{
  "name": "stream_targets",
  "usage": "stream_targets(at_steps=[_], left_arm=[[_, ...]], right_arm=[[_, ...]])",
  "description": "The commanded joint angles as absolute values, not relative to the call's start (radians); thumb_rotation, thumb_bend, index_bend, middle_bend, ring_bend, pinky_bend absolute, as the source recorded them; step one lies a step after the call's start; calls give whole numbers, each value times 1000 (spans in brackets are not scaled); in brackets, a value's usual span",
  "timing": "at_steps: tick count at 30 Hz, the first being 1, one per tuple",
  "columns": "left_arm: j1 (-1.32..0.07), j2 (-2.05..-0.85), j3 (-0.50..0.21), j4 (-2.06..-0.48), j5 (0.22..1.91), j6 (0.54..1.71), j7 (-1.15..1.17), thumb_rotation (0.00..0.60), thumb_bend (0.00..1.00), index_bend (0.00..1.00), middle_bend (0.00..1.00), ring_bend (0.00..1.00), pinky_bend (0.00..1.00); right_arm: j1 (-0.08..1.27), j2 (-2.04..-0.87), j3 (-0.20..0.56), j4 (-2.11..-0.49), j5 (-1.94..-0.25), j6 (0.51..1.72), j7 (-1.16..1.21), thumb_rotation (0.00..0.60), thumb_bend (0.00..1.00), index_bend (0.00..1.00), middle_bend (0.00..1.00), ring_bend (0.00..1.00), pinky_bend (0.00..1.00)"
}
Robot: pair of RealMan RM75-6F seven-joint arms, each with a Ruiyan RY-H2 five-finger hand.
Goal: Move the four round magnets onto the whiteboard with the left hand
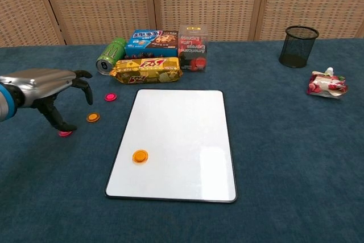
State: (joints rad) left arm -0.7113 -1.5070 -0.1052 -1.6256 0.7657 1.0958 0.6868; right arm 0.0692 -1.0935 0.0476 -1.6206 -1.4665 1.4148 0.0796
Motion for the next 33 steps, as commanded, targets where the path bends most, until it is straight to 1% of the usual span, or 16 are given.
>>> stream_targets(at_steps=[1, 8, 11, 18, 28, 30, 33], left_arm=[[-682, -1486, -87, -1572, 776, 1066, 629, 600, 264, 336, 0, 0, 0], [-666, -1493, -72, -1525, 804, 1040, 578, 600, 279, 380, 0, 0, 0], [-665, -1508, -74, -1497, 818, 1042, 570, 600, 280, 381, 0, 0, 0], [-678, -1550, -85, -1445, 775, 1027, 604, 600, 294, 402, 0, 0, 0], [-677, -1582, -85, -1397, 761, 1005, 601, 600, 297, 409, 0, 0, 0], [-676, -1586, -85, -1391, 761, 1000, 599, 600, 298, 419, 0, 0, 0], [-675, -1590, -84, -1386, 768, 996, 595, 600, 298, 462, 0, 0, 0]], right_arm=[[70, -1092, 47, -1623, -1466, 1414, 77, 600, 61, 0, 0, 0, 0], [69, -1092, 46, -1625, -1466, 1416, 73, 600, 56, 0, 0, 0, 0], [67, -1093, 47, -1624, -1468, 1419, 75, 600, 68, 0, 0, 0, 0], [68, -1092, 46, -1623, -1468, 1418, 81, 600, 62, 0, 0, 0, 0], [69, -1089, 47, -1625, -1464, 1413, 93, 600, 66, 0, 0, 0, 0], [69, -1089, 47, -1625, -1464, 1413, 95, 600, 65, 0, 0, 0, 0], [69, -1089, 47, -1626, -1464, 1413, 96, 600, 61, 0, 0, 0, 0]])
